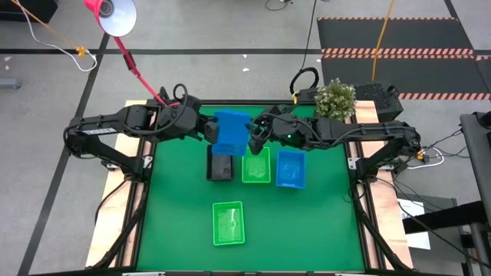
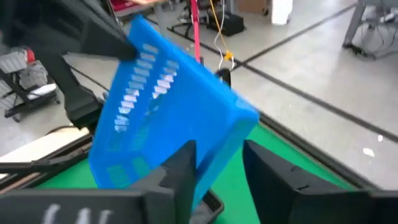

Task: Stack baskets by color
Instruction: Stack the bottom blue bin on the top blue bins

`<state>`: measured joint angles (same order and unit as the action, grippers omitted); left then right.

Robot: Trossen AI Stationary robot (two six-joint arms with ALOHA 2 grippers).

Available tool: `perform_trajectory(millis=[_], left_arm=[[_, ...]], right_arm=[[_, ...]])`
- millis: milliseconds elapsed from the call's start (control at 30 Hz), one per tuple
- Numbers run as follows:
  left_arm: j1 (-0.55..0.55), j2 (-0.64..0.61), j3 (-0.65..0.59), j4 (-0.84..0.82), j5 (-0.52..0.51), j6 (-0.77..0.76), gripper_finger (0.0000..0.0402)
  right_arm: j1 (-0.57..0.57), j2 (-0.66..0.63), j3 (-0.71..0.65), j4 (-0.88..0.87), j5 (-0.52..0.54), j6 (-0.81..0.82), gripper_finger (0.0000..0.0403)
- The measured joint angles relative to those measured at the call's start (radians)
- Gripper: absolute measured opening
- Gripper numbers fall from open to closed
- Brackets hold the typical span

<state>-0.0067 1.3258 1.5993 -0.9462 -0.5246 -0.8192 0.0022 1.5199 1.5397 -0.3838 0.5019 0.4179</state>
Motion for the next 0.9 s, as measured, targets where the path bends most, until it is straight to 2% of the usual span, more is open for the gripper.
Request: perform_trajectory(millis=[267, 467, 633, 900], left_arm=[[-0.017, -0.001, 0.000, 0.034, 0.020, -0.020, 0.0010], [-0.049, -0.001, 0.000, 0.038, 0.040, -0.001, 0.0008], [-0.051, -0.002, 0.000, 0.045, 0.130, 0.001, 0.0052], [-0.051, -0.002, 0.000, 0.043, 0.166, 0.004, 0.0122]], right_arm=[[-0.003, -0.001, 0.000, -0.019, -0.001, 0.028, 0.0013], [-0.015, -0.001, 0.000, -0.020, -0.004, 0.069, 0.0017], [-0.027, -0.001, -0.001, -0.021, -0.004, 0.067, 0.0005], [-0.029, -0.001, -0.001, -0.024, -0.020, 0.076, 0.0003]])
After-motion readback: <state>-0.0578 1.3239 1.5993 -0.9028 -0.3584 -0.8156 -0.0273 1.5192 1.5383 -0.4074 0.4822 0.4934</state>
